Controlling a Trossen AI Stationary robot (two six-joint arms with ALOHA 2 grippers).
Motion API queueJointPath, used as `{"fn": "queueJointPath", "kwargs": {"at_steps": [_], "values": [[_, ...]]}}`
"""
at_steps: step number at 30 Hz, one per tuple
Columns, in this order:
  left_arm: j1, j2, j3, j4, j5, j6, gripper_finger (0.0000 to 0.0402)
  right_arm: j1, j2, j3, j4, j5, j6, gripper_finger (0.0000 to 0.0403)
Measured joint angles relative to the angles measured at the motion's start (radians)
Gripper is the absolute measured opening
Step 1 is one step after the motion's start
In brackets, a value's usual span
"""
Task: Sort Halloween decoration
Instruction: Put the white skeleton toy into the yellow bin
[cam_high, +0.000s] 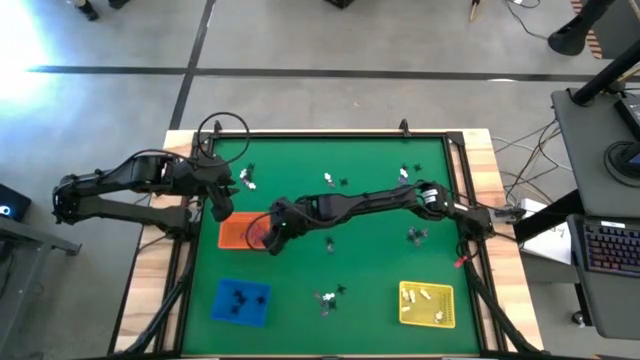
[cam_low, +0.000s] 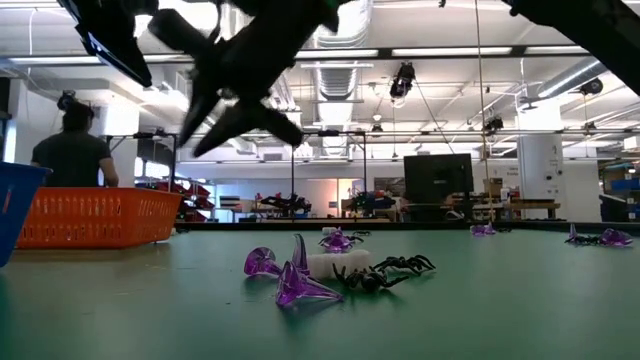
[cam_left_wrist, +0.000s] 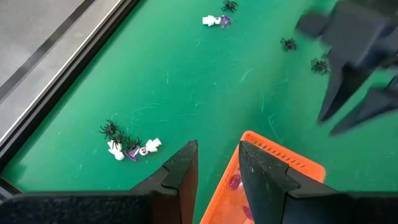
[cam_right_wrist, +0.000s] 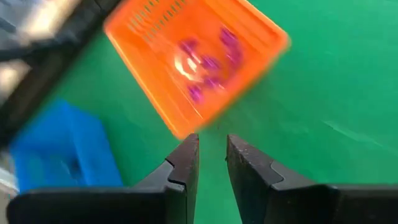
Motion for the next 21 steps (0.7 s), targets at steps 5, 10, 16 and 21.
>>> {"fn": "queueJointPath", "kwargs": {"at_steps": [5, 10, 16, 21], "values": [[0.0, 0.015, 0.0, 0.004, 0.0, 0.0, 0.0098, 0.028, -0.022, 0.115, -0.33, 0.007, -0.065, 0.0078], [0.0, 0.05, 0.0, 0.005, 0.0, 0.001, 0.0098, 0.089, -0.033, 0.184, -0.559, 0.021, -0.059, 0.0072], [0.0, 0.067, 0.0, 0.023, 0.016, 0.008, 0.0098, 0.157, -0.033, 0.149, -0.679, 0.124, -0.022, 0.0068], [0.0, 0.059, 0.0, 0.058, 0.016, 0.011, 0.0098, 0.166, -0.032, 0.069, -0.673, 0.13, -0.007, 0.0068]]}}
